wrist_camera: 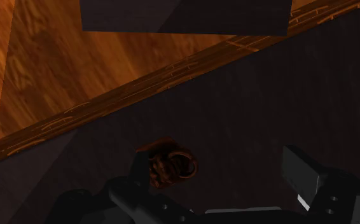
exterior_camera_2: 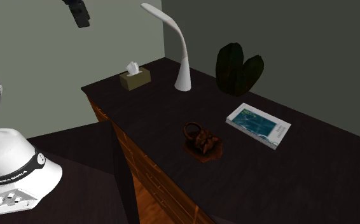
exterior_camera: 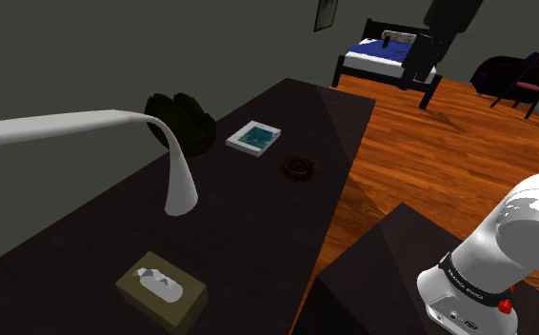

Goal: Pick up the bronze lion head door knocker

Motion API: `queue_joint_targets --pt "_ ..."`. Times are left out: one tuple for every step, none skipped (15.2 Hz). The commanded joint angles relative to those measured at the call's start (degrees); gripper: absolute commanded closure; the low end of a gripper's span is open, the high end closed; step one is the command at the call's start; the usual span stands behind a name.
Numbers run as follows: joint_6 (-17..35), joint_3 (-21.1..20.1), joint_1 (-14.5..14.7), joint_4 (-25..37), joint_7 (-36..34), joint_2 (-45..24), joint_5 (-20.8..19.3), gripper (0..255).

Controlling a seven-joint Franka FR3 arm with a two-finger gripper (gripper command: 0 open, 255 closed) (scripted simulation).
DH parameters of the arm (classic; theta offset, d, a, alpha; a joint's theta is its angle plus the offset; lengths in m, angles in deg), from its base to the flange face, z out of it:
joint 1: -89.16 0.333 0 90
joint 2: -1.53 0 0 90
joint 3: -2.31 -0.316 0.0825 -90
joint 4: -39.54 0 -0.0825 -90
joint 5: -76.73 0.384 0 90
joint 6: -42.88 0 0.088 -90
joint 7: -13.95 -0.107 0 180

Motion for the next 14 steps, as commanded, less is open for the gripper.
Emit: queue_joint_targets --pt "0.0 0.0 0.0 0.0 0.0 0.0 0.0 0" --pt "1.6 -0.6 -0.1 -0.6 -0.8 -1.3 0.0 0" --pt "3.1 -1.1 -0.2 -1.1 -1.5 -2.7 0.0 0" --pt "4.7 -1.7 -0.4 -1.6 -2.3 -4.1 -0.1 0" --pt "6.2 -2.3 -0.5 -2.0 -3.1 -5.7 -0.1 0" --pt "7.7 -2.8 -0.7 -2.3 -3.9 -7.2 -0.2 0" --pt "9.2 -3.3 -0.8 -2.5 -4.7 -8.9 -0.4 0" --pt "10.7 -3.9 -1.0 -2.7 -5.5 -10.6 -0.5 0" --pt "12.2 -4.4 -1.2 -2.8 -6.4 -12.3 -0.7 0" --pt "13.6 -4.9 -1.3 -2.8 -7.2 -14.2 -0.9 0" --pt "15.0 -5.4 -1.5 -2.7 -8.1 -16.0 -1.2 0" --pt "16.3 -5.9 -1.7 -2.5 -9.0 -17.9 -1.5 0" --pt "17.7 -6.4 -1.9 -2.3 -9.9 -19.9 -1.9 0" --pt "18.9 -6.8 -2.1 -2.0 -10.8 -21.9 -2.3 0"
